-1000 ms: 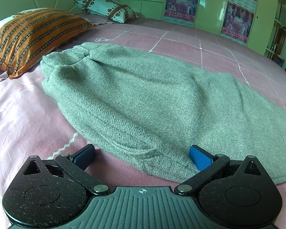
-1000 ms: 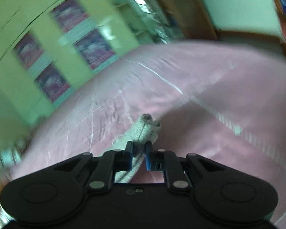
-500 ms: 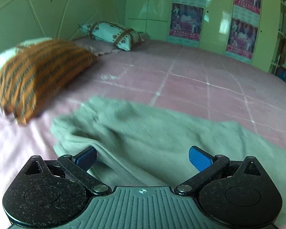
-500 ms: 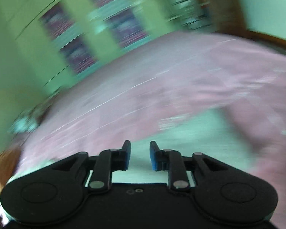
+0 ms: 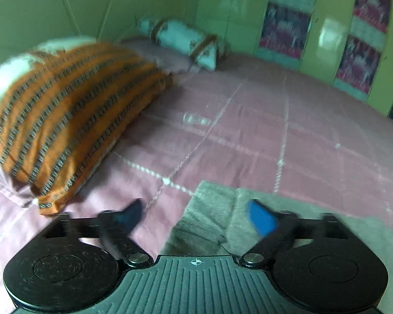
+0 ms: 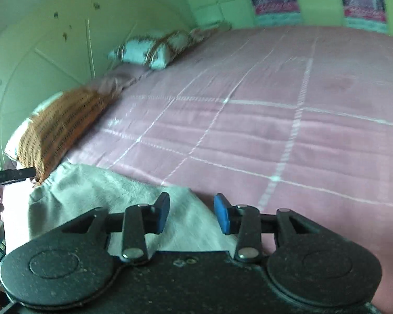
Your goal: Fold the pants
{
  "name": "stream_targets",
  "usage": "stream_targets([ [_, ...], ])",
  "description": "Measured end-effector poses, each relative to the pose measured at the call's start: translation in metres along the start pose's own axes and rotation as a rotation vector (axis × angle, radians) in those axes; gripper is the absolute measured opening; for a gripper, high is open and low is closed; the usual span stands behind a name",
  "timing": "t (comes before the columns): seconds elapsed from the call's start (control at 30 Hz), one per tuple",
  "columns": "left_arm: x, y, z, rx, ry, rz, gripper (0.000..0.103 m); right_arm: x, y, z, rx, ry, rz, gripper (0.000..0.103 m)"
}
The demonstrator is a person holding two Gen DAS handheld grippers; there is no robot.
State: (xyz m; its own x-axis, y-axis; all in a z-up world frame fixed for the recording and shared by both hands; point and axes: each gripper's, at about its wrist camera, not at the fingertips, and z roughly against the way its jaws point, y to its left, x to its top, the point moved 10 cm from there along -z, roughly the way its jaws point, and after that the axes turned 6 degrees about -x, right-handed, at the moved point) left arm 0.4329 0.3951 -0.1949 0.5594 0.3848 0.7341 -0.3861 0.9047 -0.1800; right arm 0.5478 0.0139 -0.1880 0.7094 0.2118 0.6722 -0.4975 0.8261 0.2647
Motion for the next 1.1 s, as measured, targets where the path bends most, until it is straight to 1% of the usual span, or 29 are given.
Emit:
stream_targets([
  [0.03,-0.001,0.001,-0.009,-0.025,0.008,0.027,0.076,-0.002,0.002,-0.009,0.000,0.012,0.002,0.031],
  [0.1,-0.008,0.002,-0.021,-0.042,0.030,0.071,0.076,-0.005,0.004,-0.024,-0.015,0.027,0.022,0.031],
  [0.17,-0.015,0.002,-0.026,-0.065,0.027,0.086,0.076,-0.009,0.006,-0.036,-0.013,0.051,0.030,0.031],
  [0.23,-0.023,0.001,-0.031,-0.082,0.034,0.086,0.076,-0.011,0.008,-0.043,-0.011,0.053,0.054,0.030],
  [0.27,-0.024,0.000,-0.034,-0.084,0.032,0.083,0.075,-0.012,0.009,-0.045,-0.018,0.058,0.071,0.027],
  [0.3,-0.026,-0.001,-0.035,-0.091,0.025,0.080,0.069,-0.014,0.011,-0.046,-0.021,0.063,0.092,0.023],
  [0.33,-0.027,-0.003,-0.036,-0.103,0.021,0.077,0.066,-0.014,0.014,-0.048,-0.018,0.063,0.108,0.019],
  [0.37,-0.027,-0.004,-0.036,-0.105,0.022,0.071,0.062,-0.014,0.017,-0.049,-0.020,0.062,0.124,0.012],
  [0.4,-0.027,-0.005,-0.035,-0.109,0.020,0.060,0.055,-0.015,0.020,-0.048,-0.031,0.060,0.150,0.007],
  [0.47,-0.025,-0.009,-0.035,-0.111,0.019,0.024,0.047,-0.014,0.027,-0.049,-0.060,0.051,0.201,0.000],
  [0.5,-0.023,-0.010,-0.032,-0.111,0.009,0.017,0.042,-0.013,0.030,-0.048,-0.078,0.046,0.222,0.000],
  [0.57,-0.012,-0.011,-0.025,-0.121,-0.019,0.022,0.039,-0.005,0.034,-0.044,-0.096,0.013,0.227,0.000],
  [0.63,0.003,-0.012,-0.017,-0.119,-0.060,-0.004,0.039,0.008,0.035,-0.037,-0.093,-0.028,0.199,0.000],
  [0.7,0.006,-0.011,-0.022,-0.114,-0.047,-0.023,0.039,0.015,0.035,-0.036,-0.096,-0.051,0.194,0.000],
  [0.73,-0.002,-0.010,-0.030,-0.097,-0.019,-0.048,0.039,0.012,0.031,-0.042,-0.110,-0.042,0.184,0.000],
  [0.77,-0.012,-0.008,-0.038,-0.085,0.006,-0.072,0.044,0.004,0.026,-0.053,-0.126,-0.011,0.179,0.000],
  [0.8,-0.019,-0.004,-0.039,-0.086,-0.004,-0.060,0.053,-0.013,0.018,-0.070,-0.149,0.068,0.176,0.000],
  [0.83,-0.020,0.001,-0.035,-0.095,-0.020,-0.026,0.057,-0.017,0.016,-0.071,-0.149,0.050,0.170,0.000],
  [0.87,-0.017,0.006,-0.024,-0.096,-0.039,0.002,0.067,-0.013,0.014,-0.063,-0.172,0.018,0.165,0.010],
  [0.9,-0.015,0.011,-0.011,-0.078,-0.063,0.010,0.074,-0.006,0.011,-0.046,-0.197,-0.018,0.135,0.016],
  [0.93,-0.012,0.017,0.006,-0.041,-0.104,0.001,0.075,0.000,0.007,-0.027,-0.194,-0.067,0.099,0.015],
  [0.97,-0.010,0.021,0.027,-0.022,-0.145,-0.011,0.075,0.007,0.002,0.000,-0.175,-0.130,0.052,0.015],
  [1.0,-0.012,0.023,0.043,-0.030,-0.160,-0.009,0.075,0.008,-0.004,0.027,-0.156,-0.170,0.024,0.015],
  [1.03,-0.016,0.027,0.056,-0.036,-0.162,0.009,0.075,0.007,-0.011,0.052,-0.153,-0.200,0.009,0.014],
  [1.1,-0.032,0.031,0.072,-0.068,-0.133,0.065,0.075,-0.005,-0.027,0.102,-0.173,-0.256,-0.016,0.016],
])
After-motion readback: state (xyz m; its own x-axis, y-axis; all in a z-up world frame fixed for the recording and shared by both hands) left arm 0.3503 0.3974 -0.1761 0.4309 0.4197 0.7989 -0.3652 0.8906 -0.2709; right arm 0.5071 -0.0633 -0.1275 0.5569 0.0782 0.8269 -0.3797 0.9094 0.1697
